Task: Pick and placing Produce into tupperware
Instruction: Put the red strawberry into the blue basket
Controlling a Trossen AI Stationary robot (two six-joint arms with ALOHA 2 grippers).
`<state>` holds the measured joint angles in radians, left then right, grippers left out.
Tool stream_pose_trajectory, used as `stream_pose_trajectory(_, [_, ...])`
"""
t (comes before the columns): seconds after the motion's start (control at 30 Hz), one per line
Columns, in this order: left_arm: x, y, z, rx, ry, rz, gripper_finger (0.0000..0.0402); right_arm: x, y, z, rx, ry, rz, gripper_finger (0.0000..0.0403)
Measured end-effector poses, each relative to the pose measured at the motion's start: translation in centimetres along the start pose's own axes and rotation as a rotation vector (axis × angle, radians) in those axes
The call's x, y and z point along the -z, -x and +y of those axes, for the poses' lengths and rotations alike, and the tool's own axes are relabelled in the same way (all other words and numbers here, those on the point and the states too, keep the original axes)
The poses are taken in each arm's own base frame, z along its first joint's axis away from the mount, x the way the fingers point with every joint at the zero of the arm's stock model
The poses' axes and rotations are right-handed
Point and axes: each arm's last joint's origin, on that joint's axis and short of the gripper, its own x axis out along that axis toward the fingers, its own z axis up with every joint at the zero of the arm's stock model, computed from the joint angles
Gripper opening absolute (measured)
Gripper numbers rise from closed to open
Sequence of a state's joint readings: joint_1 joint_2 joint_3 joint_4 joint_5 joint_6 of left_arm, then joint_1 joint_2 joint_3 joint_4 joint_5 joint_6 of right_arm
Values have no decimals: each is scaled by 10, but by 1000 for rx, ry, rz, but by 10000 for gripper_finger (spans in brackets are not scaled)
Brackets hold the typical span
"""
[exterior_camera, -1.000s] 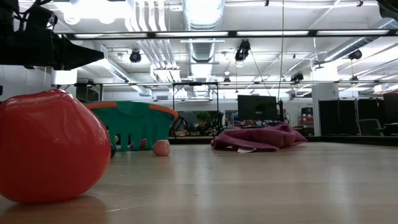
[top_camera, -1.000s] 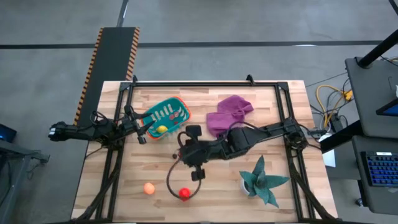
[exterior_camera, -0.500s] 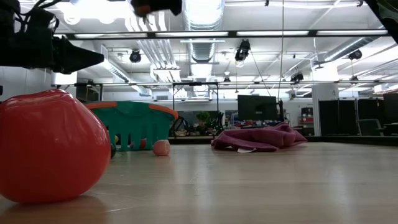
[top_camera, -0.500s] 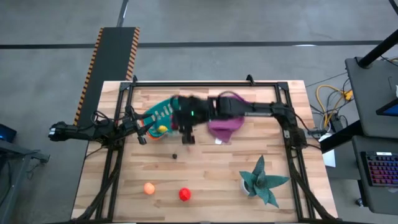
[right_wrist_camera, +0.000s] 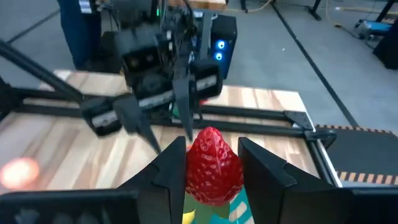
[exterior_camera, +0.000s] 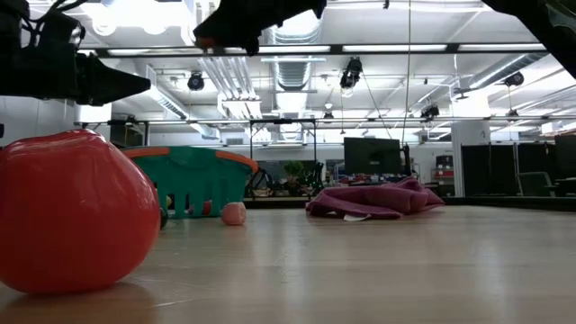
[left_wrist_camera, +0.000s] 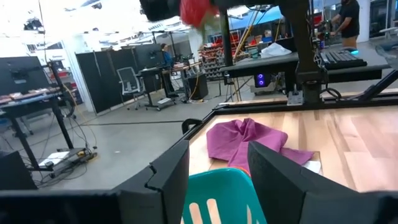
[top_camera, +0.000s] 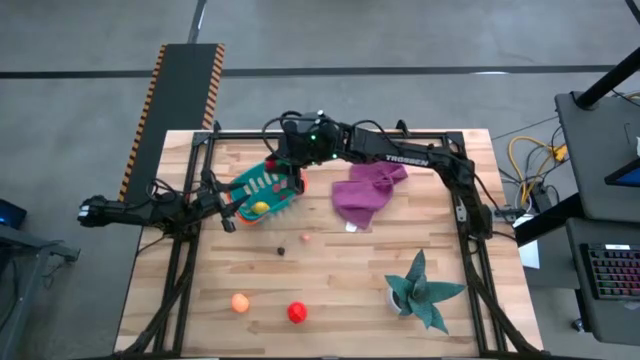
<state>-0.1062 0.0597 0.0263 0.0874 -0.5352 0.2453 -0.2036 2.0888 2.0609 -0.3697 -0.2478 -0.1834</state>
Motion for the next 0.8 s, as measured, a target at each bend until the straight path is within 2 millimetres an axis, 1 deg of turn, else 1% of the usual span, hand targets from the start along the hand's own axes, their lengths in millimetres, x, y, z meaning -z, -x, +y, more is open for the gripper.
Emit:
stream_pose_trajectory(0.07, [-5,1,2,-14,5,-12,151,6,-3,0,-5,4,17,116])
stream_pose_trajectory(0.2, [-21,4,8,-28,21,-25,151,13,-6,1,-9,23,32,116])
stream_pose_trajectory(0.33, [-35,12,17,-7,5,67,151,17,-7,-2,-5,27,45,116])
stream_pose_trajectory(0.4, [-43,17,21,-5,66,85,151,19,-8,-3,0,38,48,116])
stream_pose_trajectory(0.57, [-67,23,30,19,197,-31,151,25,-8,-11,14,36,57,116])
stream_pose_trajectory(0.63, [-71,23,30,39,222,-76,151,26,-9,-15,26,30,44,116])
stream_pose_trajectory(0.7, [-72,22,30,47,225,-83,151,28,-10,-21,38,23,37,116])
stream_pose_trajectory(0.8, [-72,22,30,47,222,-85,151,36,-17,-30,52,-7,30,116])
